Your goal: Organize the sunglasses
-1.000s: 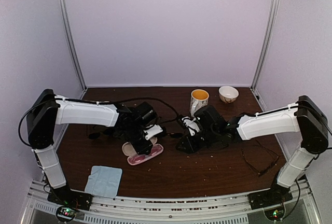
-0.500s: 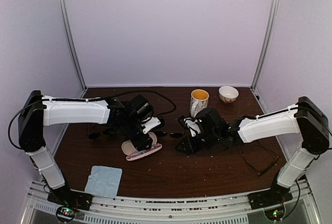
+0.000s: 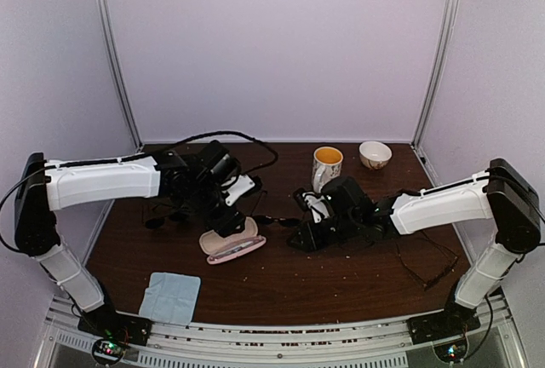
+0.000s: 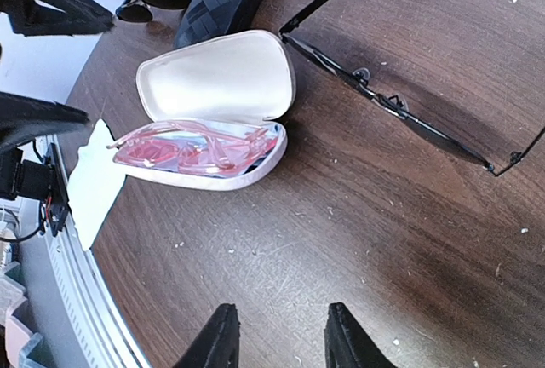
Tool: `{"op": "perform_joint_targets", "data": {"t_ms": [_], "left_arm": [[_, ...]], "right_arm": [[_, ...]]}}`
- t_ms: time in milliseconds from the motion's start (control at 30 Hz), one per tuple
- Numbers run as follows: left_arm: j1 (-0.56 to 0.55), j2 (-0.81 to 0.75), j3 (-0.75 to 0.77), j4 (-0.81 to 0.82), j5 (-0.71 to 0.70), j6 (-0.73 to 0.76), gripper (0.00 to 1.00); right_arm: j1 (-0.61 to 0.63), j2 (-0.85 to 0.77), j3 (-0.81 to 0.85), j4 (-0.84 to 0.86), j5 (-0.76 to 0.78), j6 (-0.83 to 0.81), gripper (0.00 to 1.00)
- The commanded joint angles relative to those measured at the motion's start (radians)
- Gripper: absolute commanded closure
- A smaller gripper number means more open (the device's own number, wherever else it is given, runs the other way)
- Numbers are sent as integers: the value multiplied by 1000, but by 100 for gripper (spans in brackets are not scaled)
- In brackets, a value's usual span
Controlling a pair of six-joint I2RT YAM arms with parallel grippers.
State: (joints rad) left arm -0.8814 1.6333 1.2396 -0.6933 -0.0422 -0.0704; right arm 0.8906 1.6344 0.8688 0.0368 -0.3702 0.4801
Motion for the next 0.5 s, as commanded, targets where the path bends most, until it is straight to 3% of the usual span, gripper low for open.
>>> {"op": "perform_joint_targets", "data": {"t_ms": [0, 267, 467], "left_arm": [[34, -81, 19, 16, -16, -20, 38], [140, -214, -58, 54, -29, -66, 35], [262, -284, -137, 122, 37, -134, 28]], "right_arm": [[4, 3, 23, 43, 9, 64, 65], [4, -11, -23, 91, 60, 287, 65], [4, 4, -130, 333, 22, 558, 64]]}}
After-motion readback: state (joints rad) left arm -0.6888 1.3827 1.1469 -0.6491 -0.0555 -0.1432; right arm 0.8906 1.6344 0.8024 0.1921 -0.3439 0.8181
